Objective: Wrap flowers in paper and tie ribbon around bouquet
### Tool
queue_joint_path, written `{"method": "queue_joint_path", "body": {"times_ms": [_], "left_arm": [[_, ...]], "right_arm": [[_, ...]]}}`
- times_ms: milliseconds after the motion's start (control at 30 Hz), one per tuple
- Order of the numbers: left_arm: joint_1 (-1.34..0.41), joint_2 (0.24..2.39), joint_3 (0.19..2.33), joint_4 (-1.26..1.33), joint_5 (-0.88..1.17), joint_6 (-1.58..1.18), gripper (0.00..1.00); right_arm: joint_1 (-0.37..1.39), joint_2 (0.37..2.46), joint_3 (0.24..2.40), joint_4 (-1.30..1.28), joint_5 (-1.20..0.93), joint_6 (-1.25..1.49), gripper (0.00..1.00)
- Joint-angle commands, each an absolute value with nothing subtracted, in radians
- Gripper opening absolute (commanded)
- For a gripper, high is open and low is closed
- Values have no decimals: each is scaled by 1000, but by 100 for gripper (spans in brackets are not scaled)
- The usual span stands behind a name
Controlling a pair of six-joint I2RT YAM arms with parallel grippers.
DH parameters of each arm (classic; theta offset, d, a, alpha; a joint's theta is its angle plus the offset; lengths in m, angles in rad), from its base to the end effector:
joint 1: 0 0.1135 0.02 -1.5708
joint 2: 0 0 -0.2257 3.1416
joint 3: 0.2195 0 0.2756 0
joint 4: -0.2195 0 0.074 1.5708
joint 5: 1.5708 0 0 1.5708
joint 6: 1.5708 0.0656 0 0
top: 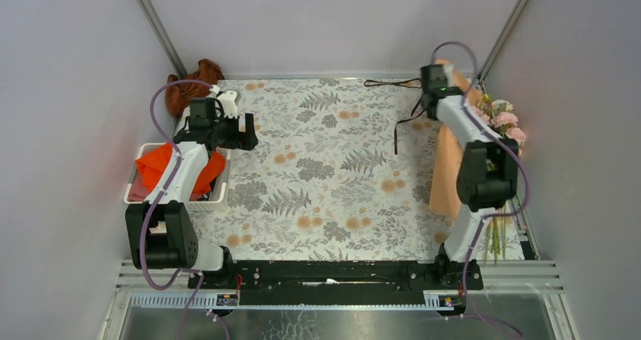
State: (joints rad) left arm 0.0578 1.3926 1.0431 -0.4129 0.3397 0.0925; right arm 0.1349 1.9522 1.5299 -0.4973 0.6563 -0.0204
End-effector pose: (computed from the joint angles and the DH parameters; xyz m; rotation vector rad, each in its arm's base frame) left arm 0.3522 -0.0015 0.2061 0.2081 2.2911 -0.3187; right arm 0.4516 0.0209 0.1673 0.0873 2.3715 -0.7558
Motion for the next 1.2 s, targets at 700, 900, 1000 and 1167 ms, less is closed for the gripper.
{"method": "queue_joint_path", "body": {"times_ms": [700,900,1000,1167], "left_arm": [[57,1373,1163,-507,403,134,99],[57,1389,1187,-526,340,175,99],[57,1405,1186,-527,299,189,99],[57,1410,1171,-541,260,247,99]], "right_arm": [[591,1490,1472,-300,380,210,0],[737,1714,1383,8,248,493,1],[795,1937,1566,12,181,523,25],[798,2199,1982,-255,-9,486,63]]}}
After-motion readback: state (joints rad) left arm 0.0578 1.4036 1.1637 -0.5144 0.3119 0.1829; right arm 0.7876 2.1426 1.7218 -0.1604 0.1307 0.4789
